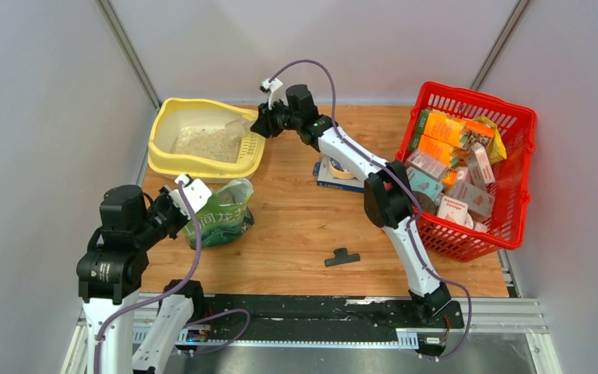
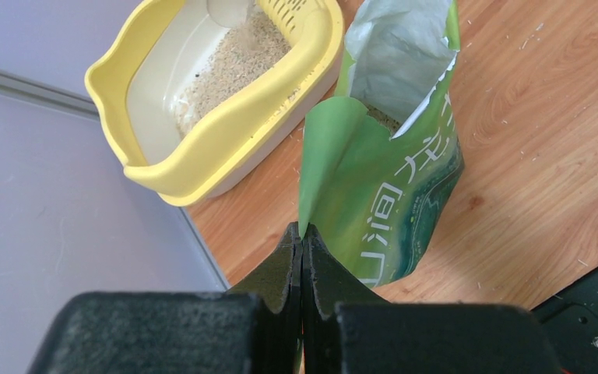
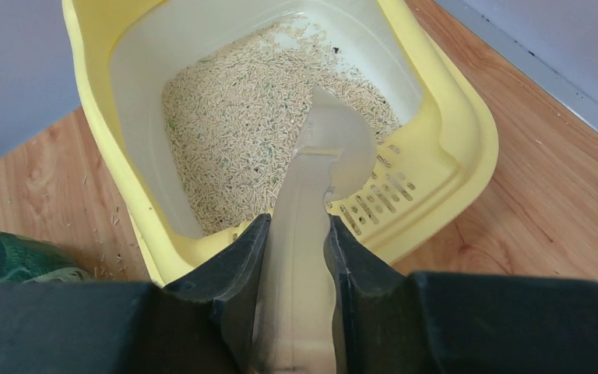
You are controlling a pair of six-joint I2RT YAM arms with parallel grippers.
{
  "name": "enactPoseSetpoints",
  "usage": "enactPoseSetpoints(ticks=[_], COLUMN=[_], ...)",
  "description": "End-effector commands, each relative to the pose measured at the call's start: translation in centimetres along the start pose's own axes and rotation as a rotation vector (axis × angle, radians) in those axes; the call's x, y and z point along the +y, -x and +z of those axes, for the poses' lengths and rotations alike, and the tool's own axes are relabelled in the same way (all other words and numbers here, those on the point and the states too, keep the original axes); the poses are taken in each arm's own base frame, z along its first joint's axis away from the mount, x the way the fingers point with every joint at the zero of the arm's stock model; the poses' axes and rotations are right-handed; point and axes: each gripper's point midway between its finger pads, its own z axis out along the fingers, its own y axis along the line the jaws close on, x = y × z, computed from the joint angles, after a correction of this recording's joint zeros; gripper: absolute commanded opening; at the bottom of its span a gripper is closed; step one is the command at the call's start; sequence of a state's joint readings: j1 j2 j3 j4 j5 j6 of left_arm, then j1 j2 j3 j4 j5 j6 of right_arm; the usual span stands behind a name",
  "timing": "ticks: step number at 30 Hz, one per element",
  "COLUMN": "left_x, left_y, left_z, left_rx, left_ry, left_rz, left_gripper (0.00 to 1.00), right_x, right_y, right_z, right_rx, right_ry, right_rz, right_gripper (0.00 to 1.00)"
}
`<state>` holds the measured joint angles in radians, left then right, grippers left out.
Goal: Fill the litter box with clean litter
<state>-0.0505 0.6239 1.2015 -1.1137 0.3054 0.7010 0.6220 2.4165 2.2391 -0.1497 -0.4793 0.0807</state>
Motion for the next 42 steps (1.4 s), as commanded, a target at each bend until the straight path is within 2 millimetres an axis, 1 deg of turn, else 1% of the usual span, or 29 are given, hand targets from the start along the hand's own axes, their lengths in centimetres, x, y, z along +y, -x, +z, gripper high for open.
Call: enactPoseSetpoints(ticks=[1,4,7,8,10,11,14,15,17,18,21,22,24,25,27,28,29,30,31,32,34,37,39,42], left_x=[1.5,1.4,1.2,1.3,1.2,1.1,0.8,0.6,0.3,0.1,-0.3,-0.2,-0.2,-0.3,-0.6,-0.7,-0.6,-0.6,-0.6,-0.4,-0.2,0.2,0.3,0.3], left_y=[2.7,3.0,3.5,3.8,4.1,4.2,4.4,4.5,4.6,4.4,3.9,3.6,3.6,3.5,3.3,3.3,3.3,3.5,3.4,3.5,3.6,3.9,4.0,4.0], left_z=[-0.8,-1.1,-1.6,-1.9,-2.3,-2.6,-3.3,-3.5,-3.9,-3.9,-3.9,-3.9,-4.1,-4.1,-4.0,-3.9,-3.8,-3.8,-3.6,-3.5,-3.2,-3.1,-3.0,-3.0], left_rx=[-0.125,-0.148,-0.18,-0.192,-0.21,-0.221,-0.247,-0.253,-0.266,-0.26,-0.253,-0.247,-0.256,-0.256,-0.254,-0.256,-0.253,-0.257,-0.252,-0.251,-0.249,-0.26,-0.26,-0.26], left_ry=[0.082,0.092,0.095,0.104,0.111,0.117,0.127,0.126,0.124,0.119,0.121,0.134,0.151,0.145,0.136,0.133,0.129,0.125,0.122,0.121,0.121,0.13,0.133,0.13], left_rz=[0.021,0.024,0.027,0.028,0.029,0.034,0.04,0.038,0.039,0.036,0.023,0.001,-0.02,-0.022,-0.022,-0.02,-0.021,-0.018,-0.025,-0.025,-0.028,-0.03,-0.038,-0.033], left_gripper=[0.0,0.0,0.0,0.0,0.0,0.0,0.0,0.0,0.0,0.0,0.0,0.0,0.0,0.0,0.0,0.0,0.0,0.0,0.0,0.0,0.0,0.0,0.0,0.0], right_x=[1.3,2.2,3.6,4.0,4.7,5.2,6.5,7.1,7.9,8.7,11.8,13.5,14.7,15.5,17.0,17.2,18.8,19.4,20.0,20.9,21.1,21.5,21.8,22.2], right_y=[4.4,5.2,6.0,6.7,7.1,8.0,8.8,9.8,10.1,10.3,9.7,9.9,10.0,10.0,10.2,9.4,9.8,9.5,8.2,8.1,6.6,4.8,4.5,4.0], right_z=[-0.8,-1.4,-1.9,-2.5,-2.9,-3.7,-4.7,-5.7,-6.7,-7.6,-9.6,-11.4,-13.2,-15.0,-17.2,-18.3,-20.0,-20.8,-22.0,-23.2,-24.2,-25.1,-25.4,-25.3], right_rx=[-0.087,-0.094,-0.089,-0.091,-0.083,-0.092,-0.089,-0.099,-0.094,-0.092,-0.055,-0.037,-0.012,0.01,0.033,0.073,0.076,0.089,0.146,0.154,0.203,0.256,0.265,0.274], right_ry=[-0.003,0.018,0.035,0.026,0.001,-0.009,-0.028,-0.028,-0.02,-0.006,0.095,0.148,0.178,0.193,0.255,0.277,0.348,0.381,0.413,0.451,0.466,0.481,0.494,0.509], right_rz=[-0.17,-0.179,-0.197,-0.205,-0.237,-0.257,-0.296,-0.291,-0.228,-0.213,-0.192,-0.181,-0.145,-0.131,-0.12,-0.101,-0.12,-0.168,-0.161,-0.181,-0.218,-0.284,-0.309,-0.359], right_gripper=[0.0,0.0,0.0,0.0,0.0,0.0,0.0,0.0,0.0,0.0,0.0,0.0,0.0,0.0,0.0,0.0,0.0,0.0,0.0,0.0,0.0,0.0,0.0,0.0])
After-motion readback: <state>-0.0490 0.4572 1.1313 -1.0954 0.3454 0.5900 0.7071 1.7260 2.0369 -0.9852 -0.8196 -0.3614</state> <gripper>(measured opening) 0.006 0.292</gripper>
